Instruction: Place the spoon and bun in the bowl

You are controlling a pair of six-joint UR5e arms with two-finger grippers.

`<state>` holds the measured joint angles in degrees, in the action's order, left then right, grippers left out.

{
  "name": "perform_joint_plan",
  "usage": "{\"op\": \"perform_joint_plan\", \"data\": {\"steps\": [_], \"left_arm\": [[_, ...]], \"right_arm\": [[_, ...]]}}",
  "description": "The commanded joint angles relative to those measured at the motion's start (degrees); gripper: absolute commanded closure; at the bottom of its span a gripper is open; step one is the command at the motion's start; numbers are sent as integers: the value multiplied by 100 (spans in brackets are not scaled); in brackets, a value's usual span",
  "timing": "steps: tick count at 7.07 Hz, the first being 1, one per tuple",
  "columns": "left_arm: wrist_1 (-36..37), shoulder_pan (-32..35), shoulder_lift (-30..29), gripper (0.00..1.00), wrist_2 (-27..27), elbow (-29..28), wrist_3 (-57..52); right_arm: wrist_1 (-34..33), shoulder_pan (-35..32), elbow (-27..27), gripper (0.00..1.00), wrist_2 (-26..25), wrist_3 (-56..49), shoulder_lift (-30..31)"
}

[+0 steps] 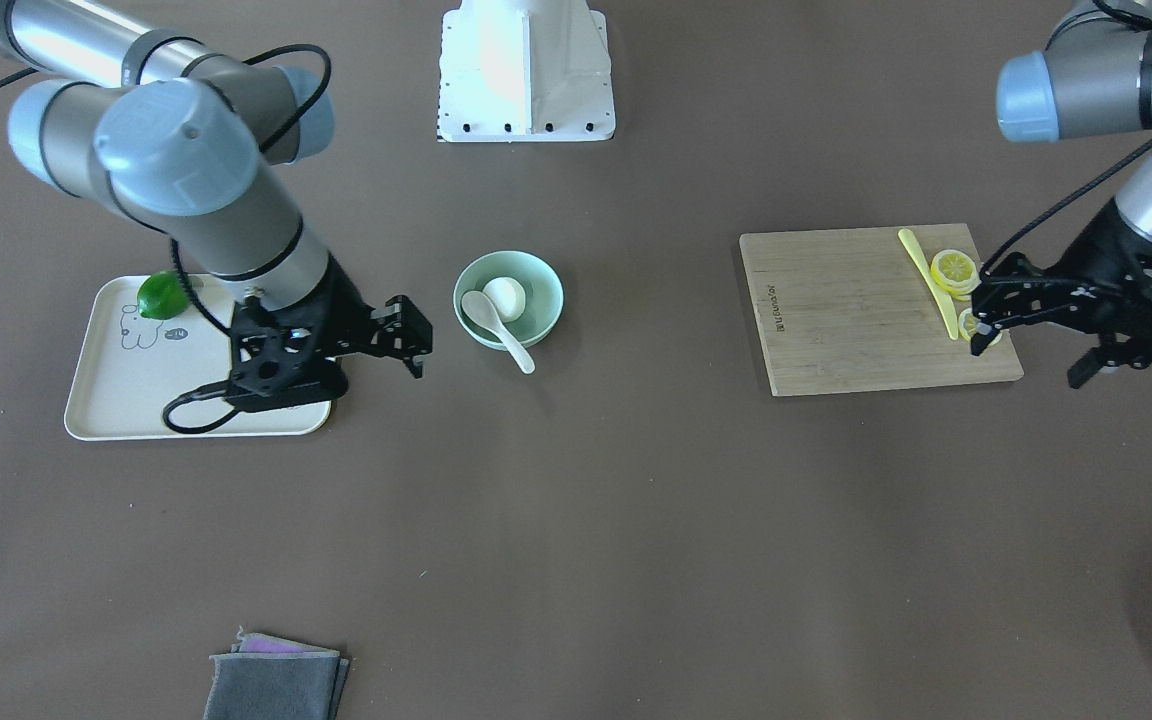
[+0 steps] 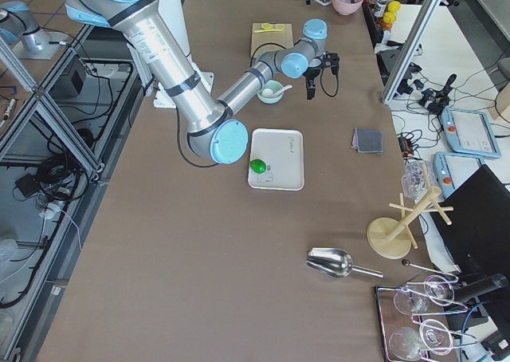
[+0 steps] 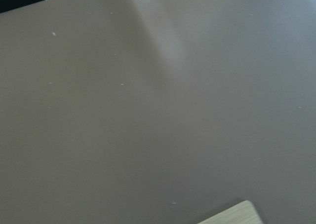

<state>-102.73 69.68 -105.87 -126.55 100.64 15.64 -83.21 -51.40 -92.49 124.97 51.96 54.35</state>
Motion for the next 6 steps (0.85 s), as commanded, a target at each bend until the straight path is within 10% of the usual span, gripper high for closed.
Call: {"op": "perform_joint_plan", "data": {"steps": [1, 6], "left_arm": [[-62, 772, 433, 2, -62, -149, -597], [-397, 1459, 1340, 2, -204, -483, -990]], "right_arm": [[120, -833, -242, 0, 352, -1420, 1281], [-462, -2828, -24, 0, 519, -4591, 2747]]}}
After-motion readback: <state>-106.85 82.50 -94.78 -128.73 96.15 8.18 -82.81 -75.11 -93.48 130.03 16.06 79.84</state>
